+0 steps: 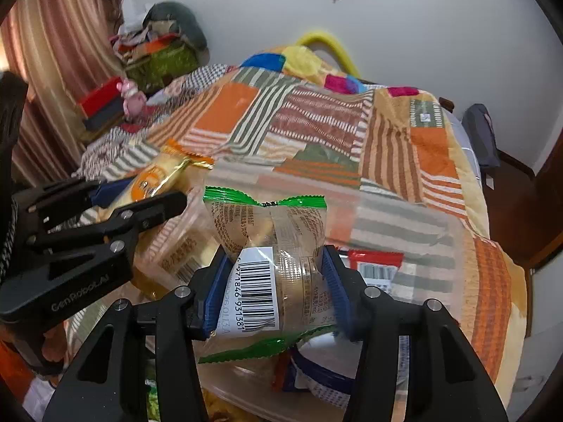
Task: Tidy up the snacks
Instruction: 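Place pastry bag into the clear box with right tool and release, then grasp the white-yellow snack bag with the left tool and lift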
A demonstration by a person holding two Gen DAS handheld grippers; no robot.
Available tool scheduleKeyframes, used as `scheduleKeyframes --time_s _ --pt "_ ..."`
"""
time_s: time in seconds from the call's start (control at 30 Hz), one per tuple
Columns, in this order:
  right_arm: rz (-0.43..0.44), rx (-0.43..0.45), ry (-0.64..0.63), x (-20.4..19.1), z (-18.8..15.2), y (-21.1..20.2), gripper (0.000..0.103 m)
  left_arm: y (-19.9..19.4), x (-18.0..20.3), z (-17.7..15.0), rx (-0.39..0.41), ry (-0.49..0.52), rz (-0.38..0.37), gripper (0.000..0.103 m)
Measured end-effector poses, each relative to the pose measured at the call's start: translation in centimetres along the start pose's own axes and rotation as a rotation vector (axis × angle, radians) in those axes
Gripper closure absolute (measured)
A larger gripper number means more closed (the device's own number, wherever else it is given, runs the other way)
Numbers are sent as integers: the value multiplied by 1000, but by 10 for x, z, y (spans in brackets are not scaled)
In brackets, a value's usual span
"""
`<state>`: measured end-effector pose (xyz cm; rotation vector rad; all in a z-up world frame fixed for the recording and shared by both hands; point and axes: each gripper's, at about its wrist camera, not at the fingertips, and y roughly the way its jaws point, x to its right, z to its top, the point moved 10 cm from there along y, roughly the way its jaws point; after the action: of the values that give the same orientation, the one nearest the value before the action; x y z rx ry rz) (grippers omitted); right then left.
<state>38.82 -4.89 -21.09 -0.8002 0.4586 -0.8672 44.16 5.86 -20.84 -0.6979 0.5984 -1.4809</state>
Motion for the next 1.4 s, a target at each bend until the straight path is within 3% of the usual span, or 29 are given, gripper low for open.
scheduleKeyframes --time_s 0.2,0.47,0.7,0.93,1.17,1.3,1.4 --pt "-31 33 -31 -3 4 -16 45 -9 2 -4 -4 5 -22 64" --pt "-27 134 -15 2 11 -64 43 -67 3 -3 79 5 -48 55" --pt "-27 184 10 10 -16 -104 40 -107 -6 -29 99 11 -46 45" --pt "-44 145 40 20 -66 -112 39 -112 -14 -91 10 14 -50 44" --pt "5 34 107 16 -120 -86 38 -100 -12 -157 -99 -30 -83 44" --pt "25 -20 148 13 -148 -70 38 -94 -5 -177 -120 -54 -103 44" --pt "-16 -9 156 15 -156 -70 33 -89 -2 -187 -133 -54 -101 44"
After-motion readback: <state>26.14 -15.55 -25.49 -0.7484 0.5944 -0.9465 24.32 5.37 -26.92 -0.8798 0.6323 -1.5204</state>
